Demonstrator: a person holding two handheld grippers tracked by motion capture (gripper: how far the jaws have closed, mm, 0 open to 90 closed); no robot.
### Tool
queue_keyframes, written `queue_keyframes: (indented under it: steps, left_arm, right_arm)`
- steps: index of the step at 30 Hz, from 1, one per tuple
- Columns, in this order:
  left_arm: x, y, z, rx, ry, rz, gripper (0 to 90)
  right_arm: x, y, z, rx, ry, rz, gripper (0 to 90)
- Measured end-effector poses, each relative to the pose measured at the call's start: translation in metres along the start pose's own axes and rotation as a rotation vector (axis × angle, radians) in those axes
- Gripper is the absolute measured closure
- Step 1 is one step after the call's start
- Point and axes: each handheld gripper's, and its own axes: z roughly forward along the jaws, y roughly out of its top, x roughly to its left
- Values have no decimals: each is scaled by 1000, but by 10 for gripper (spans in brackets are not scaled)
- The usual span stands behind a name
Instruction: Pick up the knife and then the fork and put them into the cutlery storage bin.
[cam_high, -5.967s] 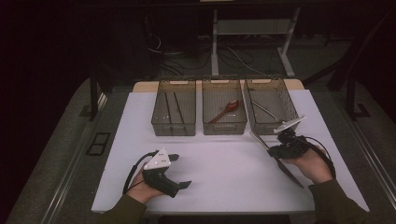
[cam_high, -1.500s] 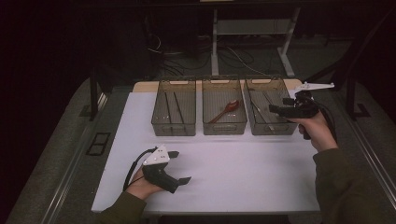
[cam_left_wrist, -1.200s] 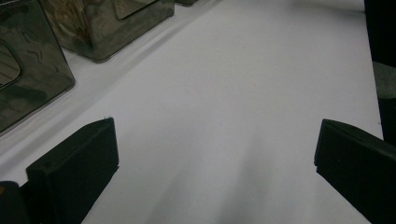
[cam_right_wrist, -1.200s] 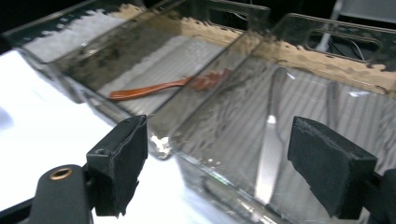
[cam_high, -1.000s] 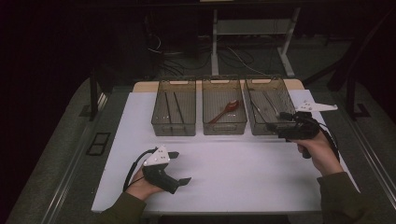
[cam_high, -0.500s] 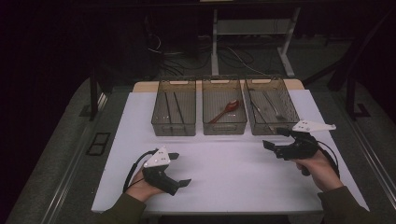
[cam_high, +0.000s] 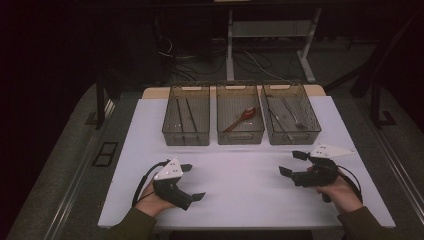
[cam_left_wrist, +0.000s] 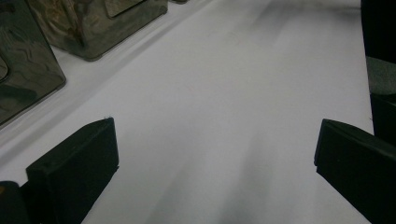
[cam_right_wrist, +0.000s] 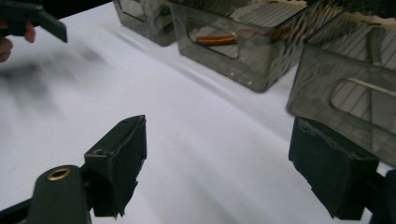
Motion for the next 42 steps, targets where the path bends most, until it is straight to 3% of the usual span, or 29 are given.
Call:
queue_keyframes:
  steps: [6,15,27,30,42]
  left_arm:
    - [-1,0,-1,-4,1,0,0]
    - [-1,1,-1,-5,-1,1,0]
    - [-1,0,-1,-5,-7,-3,0]
    - [-2,0,0,1,-9,0,0]
    - [-2,0,0,6,-2,1,0]
  right_arm:
    - [8,-10,-2,-5,15,-20,196]
    - [8,-27,-1,17,40,-10,191]
    - [-4,-45,-12,52,-4,21,126]
    - [-7,-47,-15,42,-14,40,126]
    - [-6,-45,-15,33,-5,22,126]
